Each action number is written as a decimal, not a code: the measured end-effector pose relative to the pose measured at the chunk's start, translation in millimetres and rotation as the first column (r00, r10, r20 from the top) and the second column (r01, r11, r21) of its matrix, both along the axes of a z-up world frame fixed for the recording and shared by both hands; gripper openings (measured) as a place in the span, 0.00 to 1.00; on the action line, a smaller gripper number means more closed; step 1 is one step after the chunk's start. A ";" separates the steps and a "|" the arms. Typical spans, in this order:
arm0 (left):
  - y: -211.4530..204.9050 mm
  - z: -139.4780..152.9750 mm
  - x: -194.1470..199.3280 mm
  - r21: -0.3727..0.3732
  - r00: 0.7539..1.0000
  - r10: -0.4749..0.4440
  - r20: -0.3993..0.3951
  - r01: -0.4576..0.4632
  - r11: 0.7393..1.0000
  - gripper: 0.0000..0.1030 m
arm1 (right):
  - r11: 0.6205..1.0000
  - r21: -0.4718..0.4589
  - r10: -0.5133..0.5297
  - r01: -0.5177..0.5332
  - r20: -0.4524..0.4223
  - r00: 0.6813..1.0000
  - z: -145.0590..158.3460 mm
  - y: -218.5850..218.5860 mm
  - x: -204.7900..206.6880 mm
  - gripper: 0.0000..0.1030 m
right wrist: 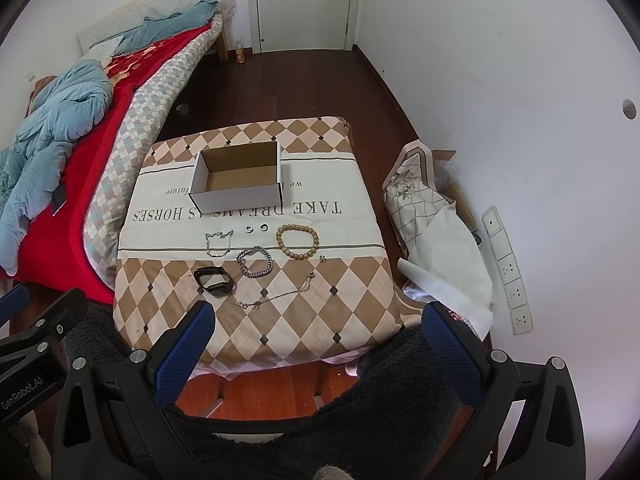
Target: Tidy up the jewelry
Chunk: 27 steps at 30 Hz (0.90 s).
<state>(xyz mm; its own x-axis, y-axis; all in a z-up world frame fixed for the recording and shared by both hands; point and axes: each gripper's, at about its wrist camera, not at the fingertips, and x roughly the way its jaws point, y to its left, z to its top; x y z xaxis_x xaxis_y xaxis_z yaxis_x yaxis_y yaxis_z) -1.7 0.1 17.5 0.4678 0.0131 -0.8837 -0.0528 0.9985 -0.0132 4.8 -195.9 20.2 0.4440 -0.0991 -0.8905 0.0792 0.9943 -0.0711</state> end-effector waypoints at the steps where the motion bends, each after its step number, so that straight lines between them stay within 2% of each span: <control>1: 0.1 -1.2 -0.4 0.000 1.000 0.000 0.000 0.000 1.000 1.00 | 1.000 0.001 0.000 0.000 0.001 1.000 1.0 -0.1 0.3 1.00; 27: 0.2 -0.1 1.0 0.003 1.000 0.006 0.006 -0.006 1.000 1.00 | 1.000 0.011 -0.003 0.003 0.007 1.000 3.1 -0.6 3.2 1.00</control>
